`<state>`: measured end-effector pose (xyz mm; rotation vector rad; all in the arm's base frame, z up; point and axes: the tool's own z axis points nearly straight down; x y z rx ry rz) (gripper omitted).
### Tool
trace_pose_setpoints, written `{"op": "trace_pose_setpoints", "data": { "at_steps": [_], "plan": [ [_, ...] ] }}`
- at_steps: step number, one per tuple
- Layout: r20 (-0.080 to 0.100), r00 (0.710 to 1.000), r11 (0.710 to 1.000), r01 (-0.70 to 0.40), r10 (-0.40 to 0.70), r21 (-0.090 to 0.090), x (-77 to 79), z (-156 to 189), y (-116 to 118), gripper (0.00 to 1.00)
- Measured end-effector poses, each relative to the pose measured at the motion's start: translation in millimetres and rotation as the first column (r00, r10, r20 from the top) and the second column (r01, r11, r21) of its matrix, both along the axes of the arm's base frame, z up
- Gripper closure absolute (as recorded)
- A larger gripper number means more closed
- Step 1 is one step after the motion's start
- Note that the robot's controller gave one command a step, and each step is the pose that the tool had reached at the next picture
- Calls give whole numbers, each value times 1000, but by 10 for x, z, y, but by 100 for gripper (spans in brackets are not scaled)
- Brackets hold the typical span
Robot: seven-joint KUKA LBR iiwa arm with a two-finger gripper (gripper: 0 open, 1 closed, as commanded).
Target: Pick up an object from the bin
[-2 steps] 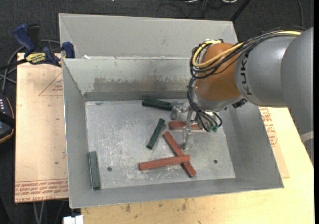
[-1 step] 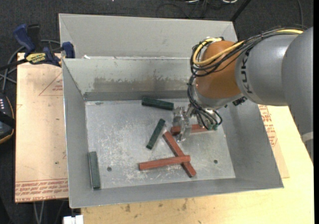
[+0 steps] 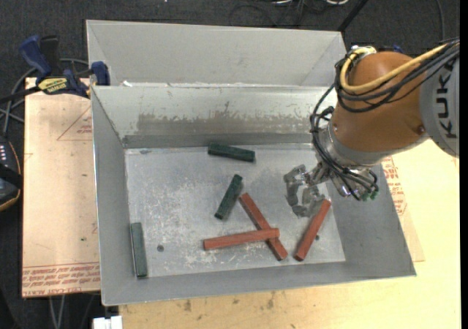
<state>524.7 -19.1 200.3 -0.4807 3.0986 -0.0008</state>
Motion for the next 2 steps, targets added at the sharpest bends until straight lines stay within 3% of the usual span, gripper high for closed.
{"op": "trace_pose_setpoints", "data": {
  "at_steps": [1,2],
  "plan": [
    [-4,1000,1000,1,-1,1,2,-34,3,0],
    [-1,980,980,198,-198,3,94,-1306,295,0]
  ]
}}
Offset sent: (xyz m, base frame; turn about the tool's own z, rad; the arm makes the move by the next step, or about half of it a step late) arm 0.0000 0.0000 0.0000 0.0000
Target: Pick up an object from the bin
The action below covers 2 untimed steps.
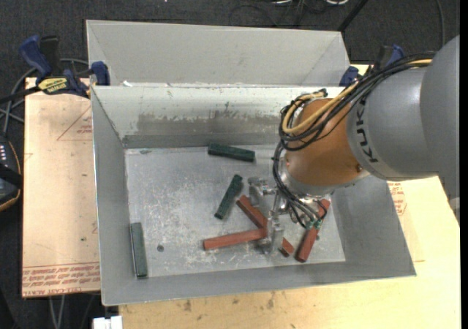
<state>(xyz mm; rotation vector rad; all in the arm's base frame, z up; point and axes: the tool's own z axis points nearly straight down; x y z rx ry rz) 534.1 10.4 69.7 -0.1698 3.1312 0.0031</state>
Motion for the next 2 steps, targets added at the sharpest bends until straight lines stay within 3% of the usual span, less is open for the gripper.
{"op": "trace_pose_setpoints", "data": {
  "at_steps": [1,2],
  "plan": [
    [0,1000,1000,-1,1,0,5,28,3,100],
    [5,997,997,-80,80,-2,-128,1492,55,100]
  ]
}}
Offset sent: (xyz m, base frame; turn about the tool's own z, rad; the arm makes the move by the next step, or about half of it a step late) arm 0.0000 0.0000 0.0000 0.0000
